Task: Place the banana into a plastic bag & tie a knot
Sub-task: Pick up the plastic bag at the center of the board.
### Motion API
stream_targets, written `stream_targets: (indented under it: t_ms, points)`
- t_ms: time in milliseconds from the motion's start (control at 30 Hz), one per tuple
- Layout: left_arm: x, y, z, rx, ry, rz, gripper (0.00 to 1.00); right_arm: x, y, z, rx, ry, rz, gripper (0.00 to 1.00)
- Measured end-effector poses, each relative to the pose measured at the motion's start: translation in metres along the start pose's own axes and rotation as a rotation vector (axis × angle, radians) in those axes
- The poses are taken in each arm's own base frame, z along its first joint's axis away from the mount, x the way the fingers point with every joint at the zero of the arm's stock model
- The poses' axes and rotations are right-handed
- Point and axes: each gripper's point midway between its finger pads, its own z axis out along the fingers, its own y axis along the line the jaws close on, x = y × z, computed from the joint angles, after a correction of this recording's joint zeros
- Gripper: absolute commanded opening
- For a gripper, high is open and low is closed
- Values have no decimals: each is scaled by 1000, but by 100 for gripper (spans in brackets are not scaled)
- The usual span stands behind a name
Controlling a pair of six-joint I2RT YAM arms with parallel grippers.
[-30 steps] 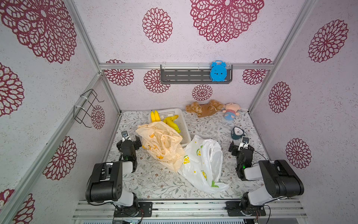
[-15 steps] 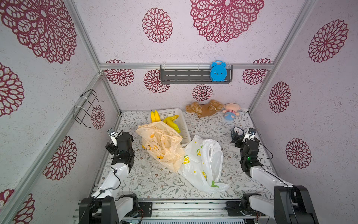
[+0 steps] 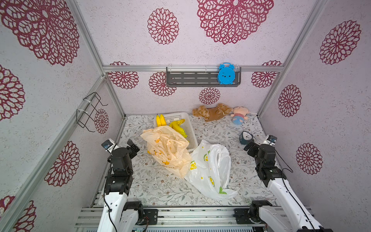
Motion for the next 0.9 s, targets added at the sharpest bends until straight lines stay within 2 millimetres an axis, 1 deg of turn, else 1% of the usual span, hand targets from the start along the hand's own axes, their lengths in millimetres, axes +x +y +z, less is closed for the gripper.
stream_targets:
  t_ms: [100,167,333,400,500,567,633,700,767,800,833,867,900]
  points:
    - [13,3,5,1,54,-93,97,-2,4,-8,-42,7,26,99]
    - [26,1,15,-1,122,-106,97,0,9,-10,-76,31,25,99]
    - [73,-19,48,39,352,-100,97,15,28,-12,-186,110,21,99]
    - [86,-30,55,52,416,-85,97,23,36,-13,-232,143,17,99]
    - [88,-53,61,93,444,-44,97,36,48,-14,-290,196,6,99]
    - [83,-68,65,116,448,-26,97,45,57,-15,-325,229,-8,99]
    - [77,-82,75,128,450,-14,97,53,66,-18,-360,257,-26,99]
    - [76,-90,86,128,464,-5,97,59,73,-20,-387,278,-42,99]
    - [83,-94,97,121,491,5,99,65,78,-22,-408,298,-57,99]
    - [89,-94,101,118,509,10,98,68,80,-22,-416,307,-65,99]
    - [95,-93,104,113,528,13,94,70,82,-23,-422,314,-69,99]
    - [102,-92,106,110,549,15,87,72,83,-23,-428,321,-72,99]
    - [108,-91,108,108,568,15,75,73,85,-24,-436,328,-74,99]
